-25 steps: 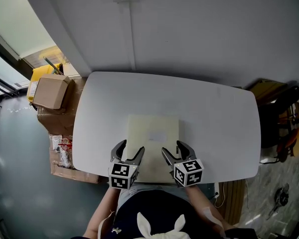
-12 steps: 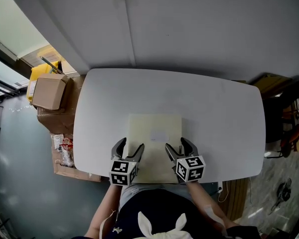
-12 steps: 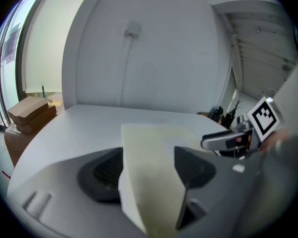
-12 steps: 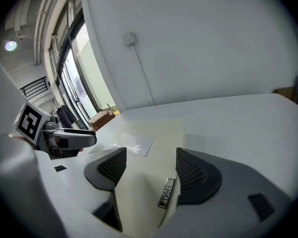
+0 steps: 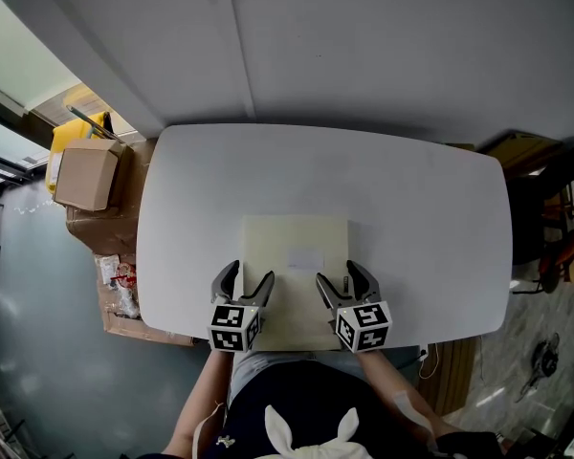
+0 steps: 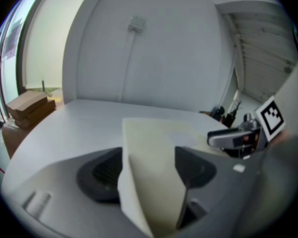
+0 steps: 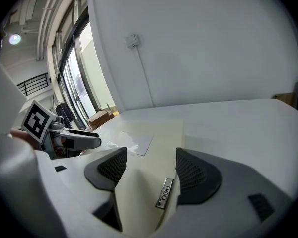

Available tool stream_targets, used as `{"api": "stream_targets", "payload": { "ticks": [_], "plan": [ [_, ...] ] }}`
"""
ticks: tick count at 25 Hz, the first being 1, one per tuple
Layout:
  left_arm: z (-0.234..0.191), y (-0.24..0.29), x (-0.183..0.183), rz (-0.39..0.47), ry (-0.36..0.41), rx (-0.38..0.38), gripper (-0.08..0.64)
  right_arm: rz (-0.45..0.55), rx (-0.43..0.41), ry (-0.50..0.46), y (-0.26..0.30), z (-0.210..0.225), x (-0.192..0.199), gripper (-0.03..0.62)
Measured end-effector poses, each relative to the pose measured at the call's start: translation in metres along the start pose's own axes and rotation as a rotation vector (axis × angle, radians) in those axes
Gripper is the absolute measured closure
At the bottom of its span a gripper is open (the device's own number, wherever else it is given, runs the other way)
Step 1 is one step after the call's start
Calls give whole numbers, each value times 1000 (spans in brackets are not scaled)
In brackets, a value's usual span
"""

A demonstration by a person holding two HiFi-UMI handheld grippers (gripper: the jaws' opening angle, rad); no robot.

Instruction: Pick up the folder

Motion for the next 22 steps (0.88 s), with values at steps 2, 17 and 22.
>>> {"api": "stream_targets", "payload": {
  "ticks": [2, 17, 22],
  "plan": [
    [0, 2, 3, -12, 0, -5, 247, 2, 8, -3, 0, 0, 0, 314],
    [-4, 10, 13, -19, -78, 34, 247, -42, -33, 225, 14, 30, 17, 290],
    [-6, 15, 16, -35, -119, 67, 247, -61, -93, 329, 18, 34, 23, 276]
  ]
}}
Point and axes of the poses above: the fingertips, and each gripper's own axes: y forward along the fingers, z to its right, x out of its underside, the point moved 2 cm from there along -y, backward along the fingers, and after that the axes turned 1 degree about -z, right-handed, at the moved point
